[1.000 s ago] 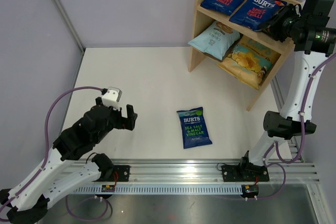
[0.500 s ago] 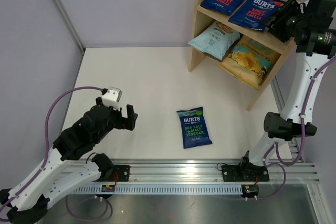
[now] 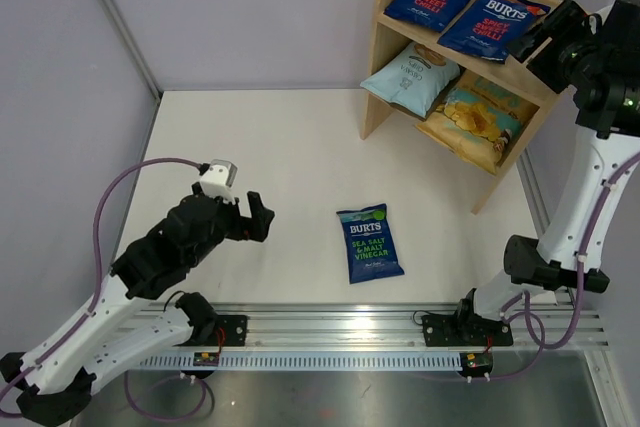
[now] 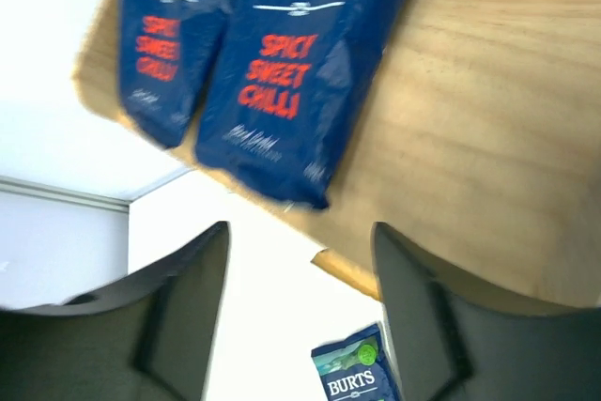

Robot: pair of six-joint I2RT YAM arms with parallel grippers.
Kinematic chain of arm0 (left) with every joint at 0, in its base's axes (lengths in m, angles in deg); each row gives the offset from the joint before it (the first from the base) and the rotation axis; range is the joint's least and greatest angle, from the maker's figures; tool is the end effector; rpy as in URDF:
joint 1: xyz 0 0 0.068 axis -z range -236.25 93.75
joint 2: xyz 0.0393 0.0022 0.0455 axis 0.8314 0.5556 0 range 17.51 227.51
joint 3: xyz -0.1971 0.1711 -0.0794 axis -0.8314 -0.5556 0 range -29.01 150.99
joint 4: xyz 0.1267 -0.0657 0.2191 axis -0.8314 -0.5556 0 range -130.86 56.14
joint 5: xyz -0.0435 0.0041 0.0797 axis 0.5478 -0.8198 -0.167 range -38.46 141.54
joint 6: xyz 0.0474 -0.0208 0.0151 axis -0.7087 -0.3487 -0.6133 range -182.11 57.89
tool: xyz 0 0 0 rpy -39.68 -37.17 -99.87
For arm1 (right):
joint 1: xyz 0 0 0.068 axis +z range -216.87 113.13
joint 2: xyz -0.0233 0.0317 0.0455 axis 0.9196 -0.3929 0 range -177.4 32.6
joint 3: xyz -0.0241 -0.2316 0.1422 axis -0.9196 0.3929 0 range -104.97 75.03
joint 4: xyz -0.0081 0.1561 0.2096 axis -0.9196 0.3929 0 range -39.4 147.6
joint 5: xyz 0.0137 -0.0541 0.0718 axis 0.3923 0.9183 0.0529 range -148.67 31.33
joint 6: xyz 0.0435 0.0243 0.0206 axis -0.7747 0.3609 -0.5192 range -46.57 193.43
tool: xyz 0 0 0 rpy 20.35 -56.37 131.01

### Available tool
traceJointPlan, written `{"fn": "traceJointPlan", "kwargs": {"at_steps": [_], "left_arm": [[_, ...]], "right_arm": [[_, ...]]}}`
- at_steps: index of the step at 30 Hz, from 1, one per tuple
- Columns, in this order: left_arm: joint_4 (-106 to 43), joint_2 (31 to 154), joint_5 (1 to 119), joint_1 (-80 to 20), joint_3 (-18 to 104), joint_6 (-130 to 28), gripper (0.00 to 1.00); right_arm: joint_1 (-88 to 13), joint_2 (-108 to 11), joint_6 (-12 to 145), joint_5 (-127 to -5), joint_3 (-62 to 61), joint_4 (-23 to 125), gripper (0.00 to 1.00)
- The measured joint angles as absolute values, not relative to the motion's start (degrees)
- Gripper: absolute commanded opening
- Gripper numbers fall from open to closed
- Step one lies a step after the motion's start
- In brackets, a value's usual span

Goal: Place and organize the chips bags onto the shelf

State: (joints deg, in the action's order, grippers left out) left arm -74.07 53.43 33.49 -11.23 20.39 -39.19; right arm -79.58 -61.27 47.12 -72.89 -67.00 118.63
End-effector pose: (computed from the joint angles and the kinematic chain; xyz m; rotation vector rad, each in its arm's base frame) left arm 0.0975 -0.0819 0.3354 0.1941 2.0301 -0.4314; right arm 0.2542 -0.0485 0.5626 0.4826 1.8651 0.3971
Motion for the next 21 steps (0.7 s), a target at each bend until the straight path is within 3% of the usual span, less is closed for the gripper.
{"fn": "traceJointPlan", "kwargs": {"at_steps": [3, 7, 9, 13, 17, 21], "left_arm": [[-69.9, 55.6, 35.8, -11.2, 18.7, -36.9, 0.99], [-63.8, 61.4, 39.4, -11.2, 16.4, -33.5, 0.99], [-60.5, 65.3, 41.4, -11.2, 15.5, -31.4, 0.99], [-54.4, 72.4, 45.0, -11.2, 14.4, -26.5, 0.99], [-47.9, 78.7, 48.0, -11.2, 13.6, -22.4, 0.99], [-42.6, 84.6, 50.7, -11.2, 13.6, -19.4, 0.99]], "right_arm": [[-79.7, -57.4, 47.3, -73.6, -67.0, 118.7, 0.77], [-79.7, -54.0, 47.6, -76.8, -66.8, 118.5, 0.99], [-79.7, -51.9, 47.9, -77.7, -64.1, 117.2, 0.99], [-79.7, -40.1, 47.4, -80.1, -43.0, 108.6, 1.00], [-79.6, -24.3, 41.4, -90.5, -17.1, 95.1, 0.99], [-78.8, -14.4, 34.4, -99.0, -1.4, 83.0, 0.99]]}}
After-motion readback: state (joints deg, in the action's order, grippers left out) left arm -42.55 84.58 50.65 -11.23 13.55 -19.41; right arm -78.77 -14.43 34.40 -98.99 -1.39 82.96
